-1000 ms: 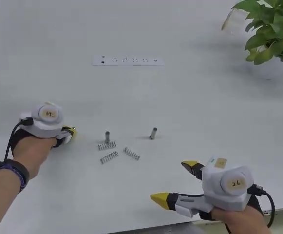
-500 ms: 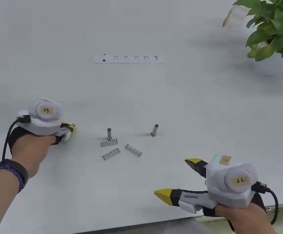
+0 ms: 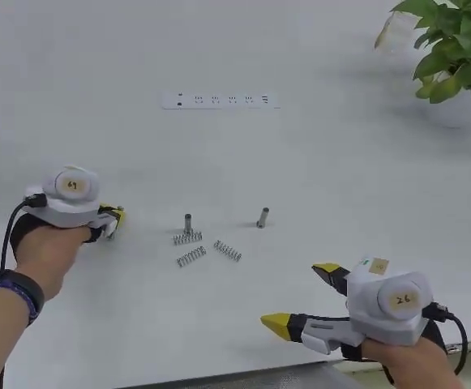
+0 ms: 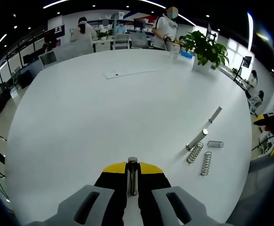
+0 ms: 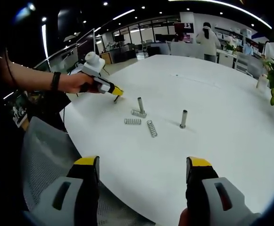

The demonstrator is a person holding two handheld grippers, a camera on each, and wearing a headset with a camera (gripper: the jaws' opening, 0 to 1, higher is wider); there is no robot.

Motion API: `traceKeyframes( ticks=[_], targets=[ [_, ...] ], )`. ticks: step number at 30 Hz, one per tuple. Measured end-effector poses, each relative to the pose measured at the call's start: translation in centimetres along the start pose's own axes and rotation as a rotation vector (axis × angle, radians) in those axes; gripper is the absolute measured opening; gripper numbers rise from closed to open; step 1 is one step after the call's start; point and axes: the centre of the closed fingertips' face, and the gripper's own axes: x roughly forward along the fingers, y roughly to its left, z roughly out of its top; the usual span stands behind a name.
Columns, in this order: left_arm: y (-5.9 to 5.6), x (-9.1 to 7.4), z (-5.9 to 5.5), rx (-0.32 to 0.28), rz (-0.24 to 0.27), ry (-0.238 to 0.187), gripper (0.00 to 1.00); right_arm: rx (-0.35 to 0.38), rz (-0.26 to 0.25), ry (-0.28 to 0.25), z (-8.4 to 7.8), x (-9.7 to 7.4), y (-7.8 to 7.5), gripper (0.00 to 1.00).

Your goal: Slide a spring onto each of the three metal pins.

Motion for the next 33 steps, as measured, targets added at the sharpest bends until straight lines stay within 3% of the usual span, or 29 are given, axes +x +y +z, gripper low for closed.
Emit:
traceKeyframes(
  ticks=[7, 18, 33],
  targets=[
    [0.6, -1.0, 0.1, -0.019, 0.015, -0.021, 0.0, -0.007, -0.01, 0.005, -0.3, -0.2, -0.2, 0.73],
    [0.9, -1.7, -0.1, -0.017, 0.021, -0.019, 0.0, -0.005, -0.022, -0.007, -0.1, -0.4, -0.3, 0.73],
    [-1.0, -1.0, 0.6, -0.001, 0.001, -0.038, 0.0, 0.008, -0.029, -0.013, -0.4, -0.7, -0.4, 0.73]
  ],
)
